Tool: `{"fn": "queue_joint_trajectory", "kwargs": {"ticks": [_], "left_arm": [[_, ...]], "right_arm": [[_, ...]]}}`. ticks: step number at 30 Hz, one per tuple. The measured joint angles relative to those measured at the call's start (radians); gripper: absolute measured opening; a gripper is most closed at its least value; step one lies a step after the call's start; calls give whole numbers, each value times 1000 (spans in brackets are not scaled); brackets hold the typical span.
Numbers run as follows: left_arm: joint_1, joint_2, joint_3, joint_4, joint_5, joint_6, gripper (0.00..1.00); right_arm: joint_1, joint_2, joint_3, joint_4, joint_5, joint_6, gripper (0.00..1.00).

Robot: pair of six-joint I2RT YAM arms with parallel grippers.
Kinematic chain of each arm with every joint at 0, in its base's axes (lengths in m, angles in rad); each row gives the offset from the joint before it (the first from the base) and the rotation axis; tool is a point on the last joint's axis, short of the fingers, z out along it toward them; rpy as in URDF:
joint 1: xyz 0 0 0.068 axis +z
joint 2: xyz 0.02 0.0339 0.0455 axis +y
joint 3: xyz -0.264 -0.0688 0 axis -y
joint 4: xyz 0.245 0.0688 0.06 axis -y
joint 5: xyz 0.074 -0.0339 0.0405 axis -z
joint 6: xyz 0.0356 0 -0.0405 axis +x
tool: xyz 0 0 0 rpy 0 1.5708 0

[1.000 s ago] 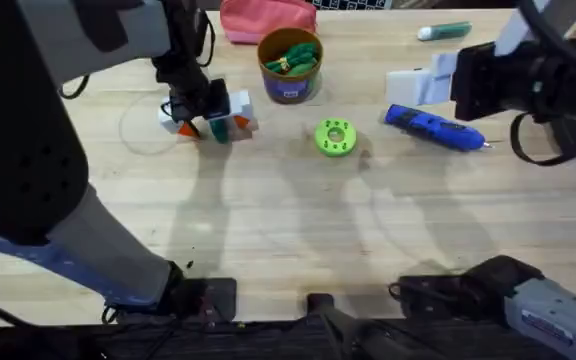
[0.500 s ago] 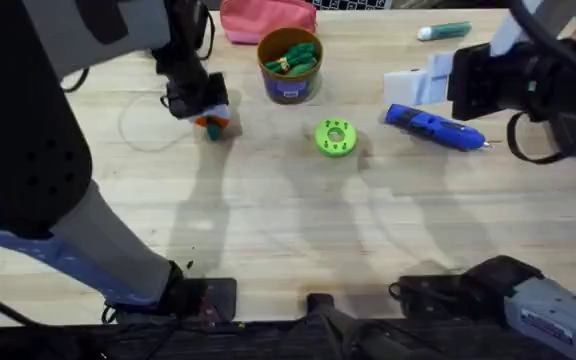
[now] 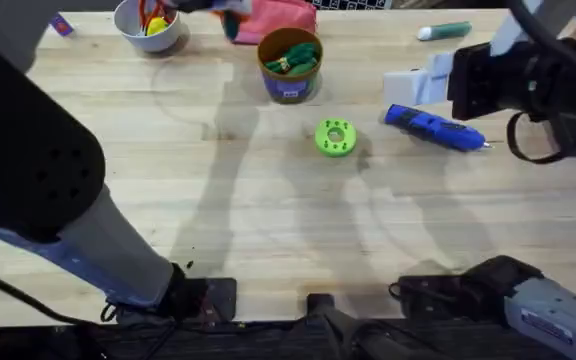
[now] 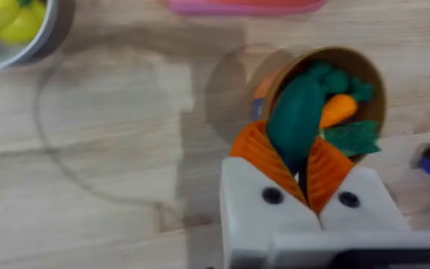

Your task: Pick up the gripper from the table and insert it into the empty holder that is missing its gripper. Then pick up a screw, insert it into the mounting hole, and use the screwdriver to tighten it. Finally, clean up the table by picking up the vegetable and placing it into the bucket.

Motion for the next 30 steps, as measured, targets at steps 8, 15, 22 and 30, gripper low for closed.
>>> {"fn": "queue_joint_trajectory", "kwargs": {"ticks": [8, 15, 22, 30], "left_arm": [[-68, 28, 4, 69, 44, 3, 30], [-110, 147, 4, 99, 53, 3, 30], [-108, 159, 4, 98, 53, 6, 799], [-108, 143, 4, 45, 53, -2, 986]], "right_arm": [[0, 0, 0, 0, 0, 0, 992], [0, 0, 0, 0, 0, 0, 992], [0, 0, 0, 0, 0, 0, 992], [0, 0, 0, 0, 0, 0, 992]]}}
